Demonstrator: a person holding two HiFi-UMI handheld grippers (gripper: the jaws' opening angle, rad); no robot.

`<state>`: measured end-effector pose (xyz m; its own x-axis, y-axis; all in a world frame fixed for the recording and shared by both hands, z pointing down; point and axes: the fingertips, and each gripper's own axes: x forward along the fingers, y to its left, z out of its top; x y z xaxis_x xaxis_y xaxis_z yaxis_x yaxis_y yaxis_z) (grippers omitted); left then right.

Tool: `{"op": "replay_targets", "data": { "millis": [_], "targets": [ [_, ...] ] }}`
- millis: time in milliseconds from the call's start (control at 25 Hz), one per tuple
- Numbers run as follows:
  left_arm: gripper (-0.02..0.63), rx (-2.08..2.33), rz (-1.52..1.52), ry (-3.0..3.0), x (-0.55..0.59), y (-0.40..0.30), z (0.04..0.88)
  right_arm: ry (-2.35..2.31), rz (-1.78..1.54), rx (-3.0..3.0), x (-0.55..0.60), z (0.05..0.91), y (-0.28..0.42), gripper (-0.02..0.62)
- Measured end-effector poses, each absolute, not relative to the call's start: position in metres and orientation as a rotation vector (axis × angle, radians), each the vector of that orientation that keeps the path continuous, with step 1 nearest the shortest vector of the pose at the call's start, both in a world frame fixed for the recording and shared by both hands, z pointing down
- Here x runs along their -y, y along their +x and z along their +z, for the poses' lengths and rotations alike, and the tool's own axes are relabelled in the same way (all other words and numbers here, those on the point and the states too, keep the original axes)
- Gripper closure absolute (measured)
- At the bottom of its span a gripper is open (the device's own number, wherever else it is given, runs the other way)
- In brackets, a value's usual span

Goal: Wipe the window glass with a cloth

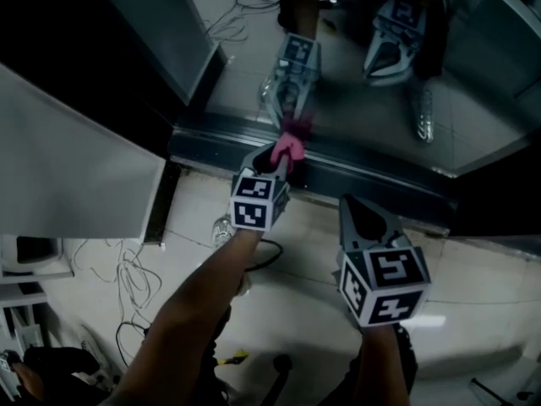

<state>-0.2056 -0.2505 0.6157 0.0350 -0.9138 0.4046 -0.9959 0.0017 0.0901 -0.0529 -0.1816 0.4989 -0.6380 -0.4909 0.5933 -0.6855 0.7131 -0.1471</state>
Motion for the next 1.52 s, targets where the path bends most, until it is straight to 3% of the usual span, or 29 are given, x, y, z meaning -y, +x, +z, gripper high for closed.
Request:
{"op": "replay_targets", "data": {
  "millis": [840,1520],
  "targets": [
    [0.546,2.123,0.263,1.701,0.204,-0.402,0.658,0.719,0.474,2.369,0.160,0.558,-0.185,0.589],
    [0.546,2.304,0.239,1.461,0.180,-0.494,0.651,0.617,0.396,2.360,0.133,0.566,-0.200,0.589]
  ]
}}
